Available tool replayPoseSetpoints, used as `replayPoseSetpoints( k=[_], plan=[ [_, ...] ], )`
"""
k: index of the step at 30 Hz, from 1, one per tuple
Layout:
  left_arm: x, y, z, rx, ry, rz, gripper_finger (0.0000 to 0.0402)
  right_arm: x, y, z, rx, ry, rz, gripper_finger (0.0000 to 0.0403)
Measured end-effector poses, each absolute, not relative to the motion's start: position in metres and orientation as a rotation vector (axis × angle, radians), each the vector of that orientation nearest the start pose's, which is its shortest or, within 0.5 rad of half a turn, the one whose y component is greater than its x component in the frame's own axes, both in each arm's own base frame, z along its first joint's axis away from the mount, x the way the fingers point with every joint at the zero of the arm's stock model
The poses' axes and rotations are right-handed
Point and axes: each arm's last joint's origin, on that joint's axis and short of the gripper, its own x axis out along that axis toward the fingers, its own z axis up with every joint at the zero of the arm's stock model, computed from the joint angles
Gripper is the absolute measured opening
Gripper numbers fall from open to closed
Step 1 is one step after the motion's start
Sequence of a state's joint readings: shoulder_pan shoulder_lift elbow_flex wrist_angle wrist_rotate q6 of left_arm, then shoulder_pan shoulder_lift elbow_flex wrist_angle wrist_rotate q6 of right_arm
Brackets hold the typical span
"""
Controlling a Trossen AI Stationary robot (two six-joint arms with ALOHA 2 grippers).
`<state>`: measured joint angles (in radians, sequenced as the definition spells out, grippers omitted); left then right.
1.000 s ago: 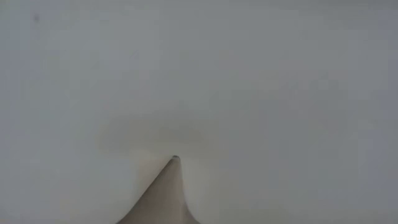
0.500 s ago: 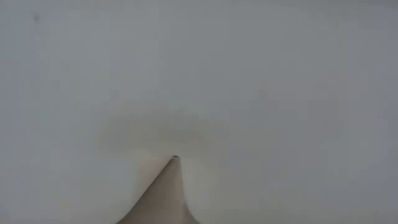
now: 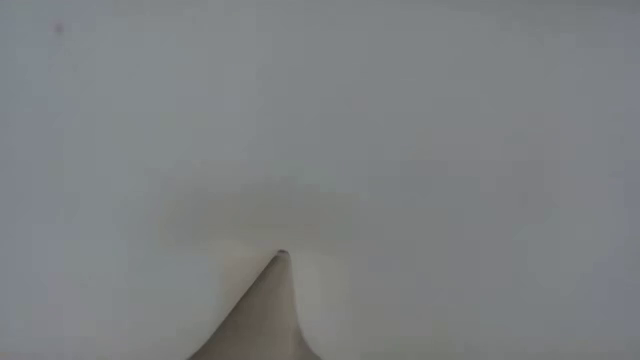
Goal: Sort silverware
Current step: Put the spoon into the silverware tray
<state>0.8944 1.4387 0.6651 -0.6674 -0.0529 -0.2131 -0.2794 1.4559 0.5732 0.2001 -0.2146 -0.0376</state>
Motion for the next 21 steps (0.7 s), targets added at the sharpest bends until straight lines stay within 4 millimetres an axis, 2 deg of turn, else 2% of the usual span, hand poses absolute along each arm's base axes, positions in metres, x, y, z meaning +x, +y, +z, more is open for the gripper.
replayPoseSetpoints(
  k=[6, 10, 16, 21],
  plan=[
    [0.134, 0.168, 0.141, -0.754, 1.292, 0.889, 0.0009, 0.258, -0.068, 0.155, 0.129, 0.656, -0.050, 0.0114],
    [0.135, 0.167, 0.146, -0.744, 1.282, 0.885, 0.0007, 0.258, -0.068, 0.155, 0.129, 0.656, -0.050, 0.0114],
    [0.141, 0.162, 0.171, -0.680, 1.237, 0.822, 0.0002, 0.258, -0.068, 0.155, 0.130, 0.656, -0.050, 0.0114],
    [0.152, 0.146, 0.197, -0.520, 1.191, 0.593, 0.0001, 0.258, -0.068, 0.155, 0.129, 0.656, -0.050, 0.0114]
  ],
)
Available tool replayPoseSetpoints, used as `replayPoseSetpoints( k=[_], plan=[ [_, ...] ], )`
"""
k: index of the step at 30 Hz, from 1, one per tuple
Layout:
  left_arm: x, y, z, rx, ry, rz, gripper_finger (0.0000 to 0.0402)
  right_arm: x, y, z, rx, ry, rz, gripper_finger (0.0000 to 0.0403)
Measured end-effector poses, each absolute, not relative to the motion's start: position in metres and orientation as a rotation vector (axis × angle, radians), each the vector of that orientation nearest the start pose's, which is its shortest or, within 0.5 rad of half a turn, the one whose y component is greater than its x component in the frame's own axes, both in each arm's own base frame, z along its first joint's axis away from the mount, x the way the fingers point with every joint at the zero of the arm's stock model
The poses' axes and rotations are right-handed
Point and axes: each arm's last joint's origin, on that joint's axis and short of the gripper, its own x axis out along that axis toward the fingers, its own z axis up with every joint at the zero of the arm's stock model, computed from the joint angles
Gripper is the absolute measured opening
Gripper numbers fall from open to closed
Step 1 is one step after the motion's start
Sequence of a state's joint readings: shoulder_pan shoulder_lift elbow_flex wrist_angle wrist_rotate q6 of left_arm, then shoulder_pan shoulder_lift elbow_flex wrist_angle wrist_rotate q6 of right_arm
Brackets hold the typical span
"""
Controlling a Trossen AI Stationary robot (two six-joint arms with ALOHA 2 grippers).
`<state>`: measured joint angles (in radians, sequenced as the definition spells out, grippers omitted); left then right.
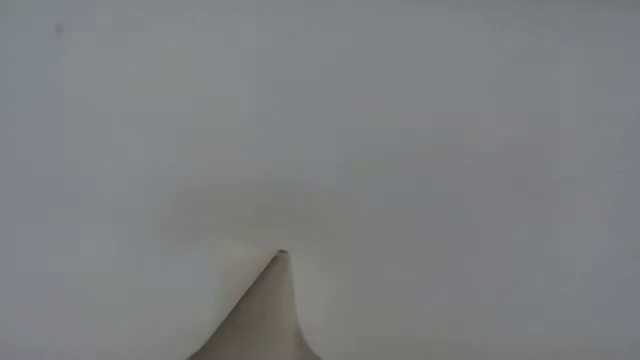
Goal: Sort silverware
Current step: Put the spoon into the silverware tray
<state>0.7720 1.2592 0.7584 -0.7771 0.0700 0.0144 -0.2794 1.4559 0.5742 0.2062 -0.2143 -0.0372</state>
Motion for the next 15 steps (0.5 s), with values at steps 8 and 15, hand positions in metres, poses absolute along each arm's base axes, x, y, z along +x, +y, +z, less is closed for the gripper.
replayPoseSetpoints(
  k=[8, 15],
  plan=[
    [0.174, 0.100, 0.207, -0.168, 1.222, 0.113, 0.0001, 0.259, -0.068, 0.156, 0.124, 0.641, -0.054, 0.0114],
    [0.201, 0.060, 0.206, 0.186, 1.161, -0.208, 0.0000, 0.259, -0.068, 0.157, 0.146, 0.635, -0.062, 0.0114]
  ],
)
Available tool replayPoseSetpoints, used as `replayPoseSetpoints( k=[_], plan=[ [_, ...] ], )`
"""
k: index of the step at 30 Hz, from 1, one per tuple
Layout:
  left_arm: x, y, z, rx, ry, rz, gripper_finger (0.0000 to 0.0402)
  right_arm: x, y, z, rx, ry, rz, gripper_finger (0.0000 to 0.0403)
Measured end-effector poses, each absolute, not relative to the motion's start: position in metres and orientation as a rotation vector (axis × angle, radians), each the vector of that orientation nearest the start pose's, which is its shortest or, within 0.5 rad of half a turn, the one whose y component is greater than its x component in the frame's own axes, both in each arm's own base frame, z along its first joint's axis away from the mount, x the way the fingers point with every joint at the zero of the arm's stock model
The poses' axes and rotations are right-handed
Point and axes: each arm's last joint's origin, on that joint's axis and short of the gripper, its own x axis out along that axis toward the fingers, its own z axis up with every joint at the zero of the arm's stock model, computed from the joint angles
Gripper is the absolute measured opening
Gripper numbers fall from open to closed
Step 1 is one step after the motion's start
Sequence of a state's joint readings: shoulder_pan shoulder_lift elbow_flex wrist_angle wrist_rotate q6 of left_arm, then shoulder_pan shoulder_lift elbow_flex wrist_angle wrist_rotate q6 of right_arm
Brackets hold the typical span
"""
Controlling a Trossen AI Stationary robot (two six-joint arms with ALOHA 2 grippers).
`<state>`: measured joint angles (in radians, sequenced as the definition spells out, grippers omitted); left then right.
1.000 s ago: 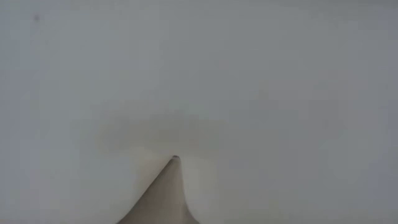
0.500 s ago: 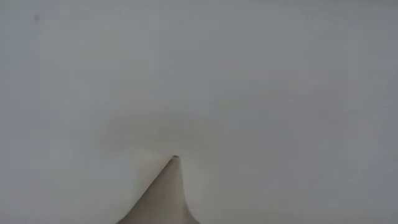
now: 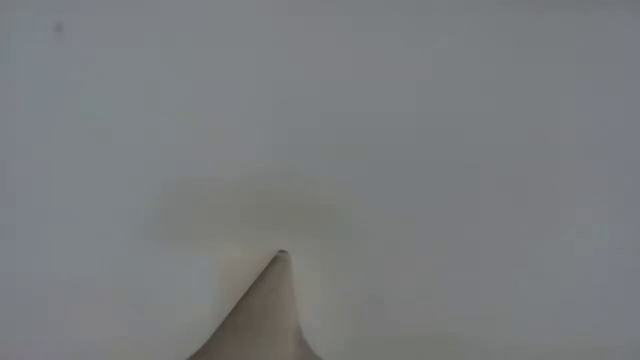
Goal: Sort silverware
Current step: Put the spoon into the silverware tray
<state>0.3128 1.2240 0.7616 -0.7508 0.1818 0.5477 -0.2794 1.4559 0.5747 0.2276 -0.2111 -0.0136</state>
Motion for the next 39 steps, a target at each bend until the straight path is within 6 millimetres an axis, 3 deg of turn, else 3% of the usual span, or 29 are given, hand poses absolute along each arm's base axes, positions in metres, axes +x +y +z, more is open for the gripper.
replayPoseSetpoints(
  k=[7, 11, 18, 25, 30, 39],
  plan=[
    [0.227, 0.008, 0.215, 0.516, 0.921, -0.446, 0.0000, 0.260, -0.068, 0.157, 0.148, 0.625, -0.063, 0.0114],
    [0.237, -0.020, 0.219, 0.598, 0.793, -0.517, 0.0000, 0.260, -0.070, 0.157, 0.142, 0.624, -0.069, 0.0114],
    [0.244, -0.066, 0.212, 0.742, 0.692, -0.683, 0.0000, 0.260, -0.073, 0.159, 0.176, 0.599, -0.094, 0.0114],
    [0.264, -0.108, 0.218, 0.970, 0.673, -0.801, 0.0000, 0.261, -0.074, 0.161, 0.274, 0.569, -0.126, 0.0114],
    [0.273, -0.127, 0.208, 1.118, 0.724, -0.900, 0.0000, 0.261, -0.074, 0.161, 0.317, 0.567, -0.138, 0.0114],
    [0.276, -0.139, 0.175, 1.289, 0.795, -1.043, 0.0000, 0.262, -0.071, 0.161, 0.344, 0.567, -0.137, 0.0114]
  ],
)
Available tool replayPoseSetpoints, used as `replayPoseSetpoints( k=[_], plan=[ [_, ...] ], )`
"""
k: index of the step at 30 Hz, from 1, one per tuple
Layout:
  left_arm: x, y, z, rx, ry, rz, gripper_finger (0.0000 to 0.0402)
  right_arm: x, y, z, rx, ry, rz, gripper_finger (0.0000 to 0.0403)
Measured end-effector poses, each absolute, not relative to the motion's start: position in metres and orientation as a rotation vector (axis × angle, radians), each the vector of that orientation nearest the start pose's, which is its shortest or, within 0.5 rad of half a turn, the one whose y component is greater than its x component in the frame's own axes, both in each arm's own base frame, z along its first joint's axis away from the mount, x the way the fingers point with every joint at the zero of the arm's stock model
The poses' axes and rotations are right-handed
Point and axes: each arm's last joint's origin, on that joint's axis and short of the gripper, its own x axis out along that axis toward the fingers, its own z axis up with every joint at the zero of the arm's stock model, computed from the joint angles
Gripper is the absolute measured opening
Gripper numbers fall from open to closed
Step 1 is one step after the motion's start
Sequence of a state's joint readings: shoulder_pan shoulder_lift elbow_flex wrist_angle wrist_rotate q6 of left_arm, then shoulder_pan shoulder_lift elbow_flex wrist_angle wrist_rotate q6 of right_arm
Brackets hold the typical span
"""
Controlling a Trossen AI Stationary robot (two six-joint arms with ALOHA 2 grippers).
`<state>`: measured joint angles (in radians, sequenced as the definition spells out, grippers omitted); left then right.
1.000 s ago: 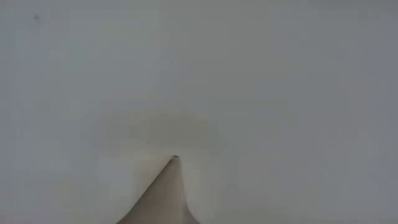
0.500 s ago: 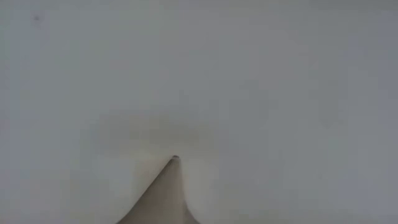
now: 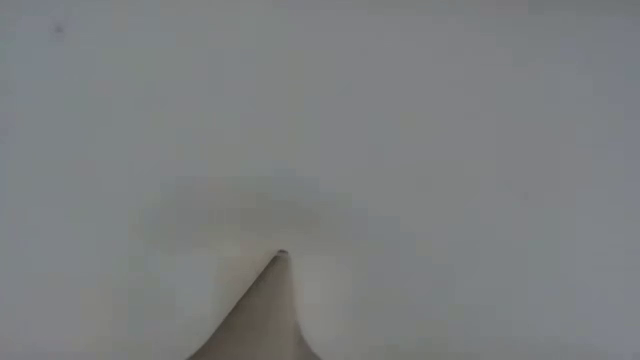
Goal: Sort silverware
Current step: Put the spoon into the silverware tray
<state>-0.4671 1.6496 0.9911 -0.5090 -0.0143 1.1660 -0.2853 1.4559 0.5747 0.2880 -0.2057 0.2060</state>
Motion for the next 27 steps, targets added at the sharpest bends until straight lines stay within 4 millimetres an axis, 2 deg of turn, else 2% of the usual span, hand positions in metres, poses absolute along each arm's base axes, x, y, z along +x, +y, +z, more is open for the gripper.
replayPoseSetpoints(
  k=[5, 12, 18, 27],
  plan=[
    [0.279, -0.144, 0.173, 1.281, 0.764, -1.036, 0.0000, 0.262, -0.071, 0.161, 0.377, 0.566, -0.147, 0.0114],
    [0.289, -0.154, 0.186, 1.144, 0.688, -0.926, 0.0000, 0.262, -0.071, 0.161, 0.381, 0.566, -0.148, 0.0114],
    [0.289, -0.156, 0.186, 1.057, 0.719, -0.916, 0.0000, 0.262, -0.071, 0.161, 0.378, 0.569, -0.146, 0.0114],
    [0.285, -0.153, 0.182, 1.066, 0.783, -0.929, 0.0007, 0.264, -0.062, 0.161, 0.354, 0.576, -0.111, 0.0114]
  ],
)
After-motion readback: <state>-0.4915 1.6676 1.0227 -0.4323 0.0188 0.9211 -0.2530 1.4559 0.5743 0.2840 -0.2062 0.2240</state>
